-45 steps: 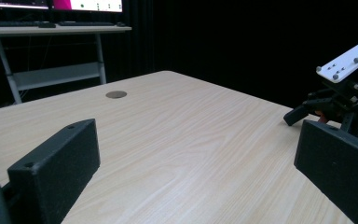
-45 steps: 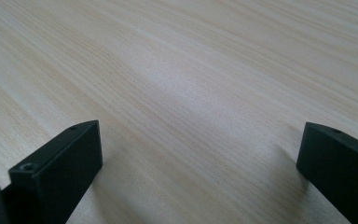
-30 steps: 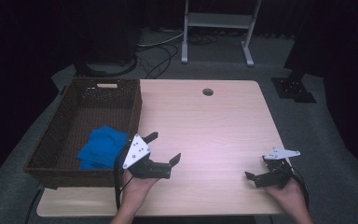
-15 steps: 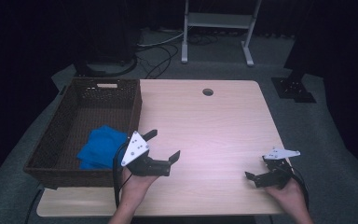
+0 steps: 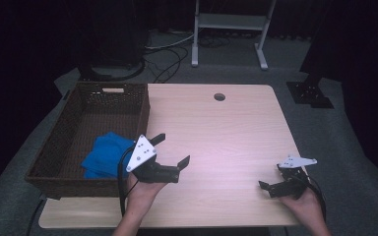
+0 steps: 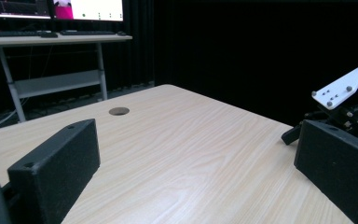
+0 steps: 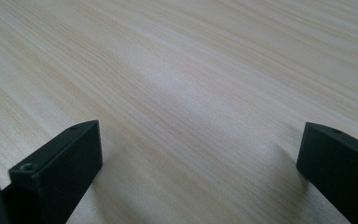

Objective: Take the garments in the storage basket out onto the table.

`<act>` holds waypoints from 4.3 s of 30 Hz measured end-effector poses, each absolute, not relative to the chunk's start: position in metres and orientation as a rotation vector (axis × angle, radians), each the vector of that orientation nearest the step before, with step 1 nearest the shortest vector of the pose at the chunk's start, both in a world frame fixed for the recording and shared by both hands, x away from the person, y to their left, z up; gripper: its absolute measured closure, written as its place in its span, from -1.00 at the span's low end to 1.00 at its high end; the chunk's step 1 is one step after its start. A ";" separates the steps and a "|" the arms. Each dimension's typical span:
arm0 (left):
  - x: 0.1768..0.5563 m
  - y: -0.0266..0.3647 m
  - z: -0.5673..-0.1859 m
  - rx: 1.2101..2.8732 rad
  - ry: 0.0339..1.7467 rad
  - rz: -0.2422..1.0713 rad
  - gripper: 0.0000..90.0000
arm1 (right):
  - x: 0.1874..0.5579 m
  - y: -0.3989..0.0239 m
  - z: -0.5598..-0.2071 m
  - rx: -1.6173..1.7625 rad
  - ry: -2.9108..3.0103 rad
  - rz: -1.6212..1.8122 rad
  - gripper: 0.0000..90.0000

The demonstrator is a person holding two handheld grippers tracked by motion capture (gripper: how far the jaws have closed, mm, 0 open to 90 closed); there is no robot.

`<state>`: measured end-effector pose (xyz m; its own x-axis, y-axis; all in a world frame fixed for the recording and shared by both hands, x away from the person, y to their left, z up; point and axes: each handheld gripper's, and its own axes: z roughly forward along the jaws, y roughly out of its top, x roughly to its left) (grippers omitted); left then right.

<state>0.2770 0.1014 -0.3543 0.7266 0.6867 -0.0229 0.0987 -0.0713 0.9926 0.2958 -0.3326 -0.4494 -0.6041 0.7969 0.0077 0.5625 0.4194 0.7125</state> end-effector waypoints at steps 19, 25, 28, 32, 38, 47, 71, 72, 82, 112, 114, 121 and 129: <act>0.280 0.106 -0.340 1.591 0.657 0.558 -1.00 | 0.296 -0.333 -0.449 1.171 2.347 0.989 -1.00; 0.281 0.106 -0.336 1.590 0.656 0.551 -1.00 | 0.296 -0.333 -0.449 1.172 2.347 0.989 -1.00; 0.281 0.107 -0.335 1.590 0.655 0.553 -1.00 | 0.296 -0.333 -0.449 1.171 2.347 0.988 -1.00; 0.282 0.109 -0.333 1.588 0.661 0.552 -1.00 | 0.296 -0.333 -0.449 1.171 2.347 0.988 -1.00; 0.284 0.112 -0.329 1.583 0.662 0.545 -1.00 | 0.296 -0.333 -0.449 1.171 2.347 0.988 -1.00; 0.287 0.117 -0.324 1.577 0.662 0.550 -1.00 | 0.296 -0.333 -0.449 1.171 2.347 0.988 -1.00; 0.301 0.124 -0.316 1.580 0.647 0.555 -1.00 | 0.296 -0.333 -0.449 1.173 2.346 0.989 -1.00; 0.302 0.125 -0.316 1.579 0.648 0.554 -1.00 | 0.296 -0.333 -0.449 1.173 2.346 0.989 -1.00; 0.309 0.132 -0.314 1.587 0.655 0.549 -1.00 | 0.296 -0.333 -0.449 1.175 2.343 0.987 -1.00; 0.322 0.155 -0.316 1.571 0.669 0.585 -1.00 | 0.296 -0.333 -0.449 1.174 2.344 0.986 -1.00; 0.322 0.156 -0.317 1.571 0.665 0.580 -1.00 | 0.296 -0.333 -0.449 1.175 2.343 0.987 -1.00; 0.325 0.160 -0.317 1.566 0.670 0.582 -1.00 | 0.296 -0.333 -0.449 1.174 2.343 0.987 -1.00; 0.327 0.164 -0.318 1.571 0.671 0.584 -1.00 | 0.296 -0.333 -0.449 1.175 2.343 0.987 -1.00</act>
